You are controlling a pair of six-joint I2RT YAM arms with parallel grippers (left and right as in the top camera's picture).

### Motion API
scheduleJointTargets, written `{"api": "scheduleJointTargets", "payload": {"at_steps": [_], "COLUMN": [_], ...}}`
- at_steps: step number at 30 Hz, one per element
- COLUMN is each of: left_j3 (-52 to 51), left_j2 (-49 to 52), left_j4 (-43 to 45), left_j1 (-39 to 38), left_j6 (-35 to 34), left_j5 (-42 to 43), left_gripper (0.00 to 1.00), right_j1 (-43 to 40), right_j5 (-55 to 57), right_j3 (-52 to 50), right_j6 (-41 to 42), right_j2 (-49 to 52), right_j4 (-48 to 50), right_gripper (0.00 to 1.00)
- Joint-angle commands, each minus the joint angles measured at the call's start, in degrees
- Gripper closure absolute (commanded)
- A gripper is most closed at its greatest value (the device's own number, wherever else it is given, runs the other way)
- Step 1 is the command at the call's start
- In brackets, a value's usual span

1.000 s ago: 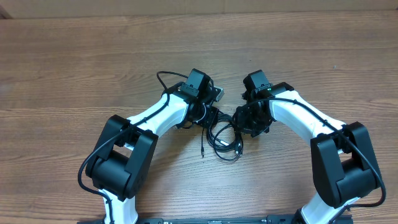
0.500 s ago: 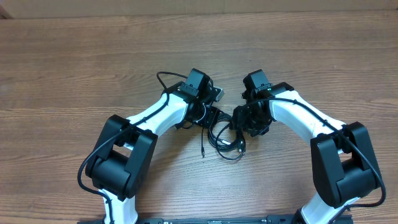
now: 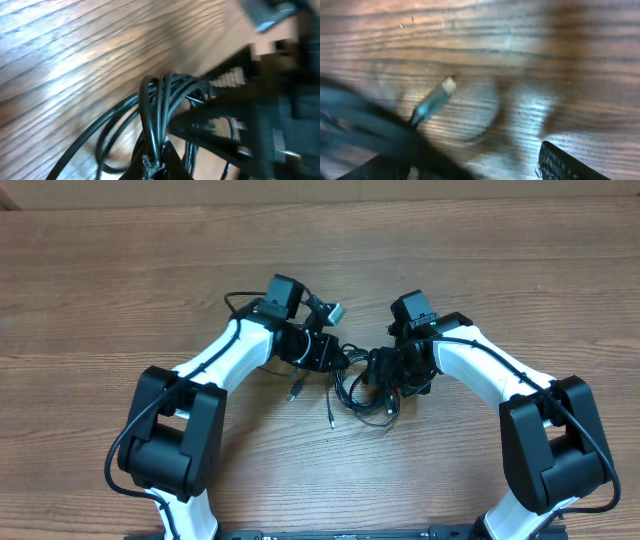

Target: Untangle cables

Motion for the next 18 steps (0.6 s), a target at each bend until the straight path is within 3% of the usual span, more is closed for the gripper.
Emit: {"api": "scheduleJointTargets", "payload": {"at_steps": [1,13,18], "left_j3": [1.5,1.5,1.5], "left_j2": [-1.9,-1.9,-1.9], "left_j4": [0.1,-1.0,-3.0], "left_j1": [1.5,3.0,3.0], "left_j6": [3.9,5.7,5.7], "left_j5": [14.3,15.0,10.5], "left_gripper": [0.96,0.96,0.96], "right_j1": [0.2,-0.2,-1.4], "right_j5": [0.2,20.2,21.6], "right_j3": [-1.1,-4.2,-5.2], "right_j6": [0.1,0.1,0.1], "right_j2": [-0.3,-0.3,-0.3], "right_j4": [1.9,0.5,0.5], "right_gripper": [0.21,0.16,0.15]}}
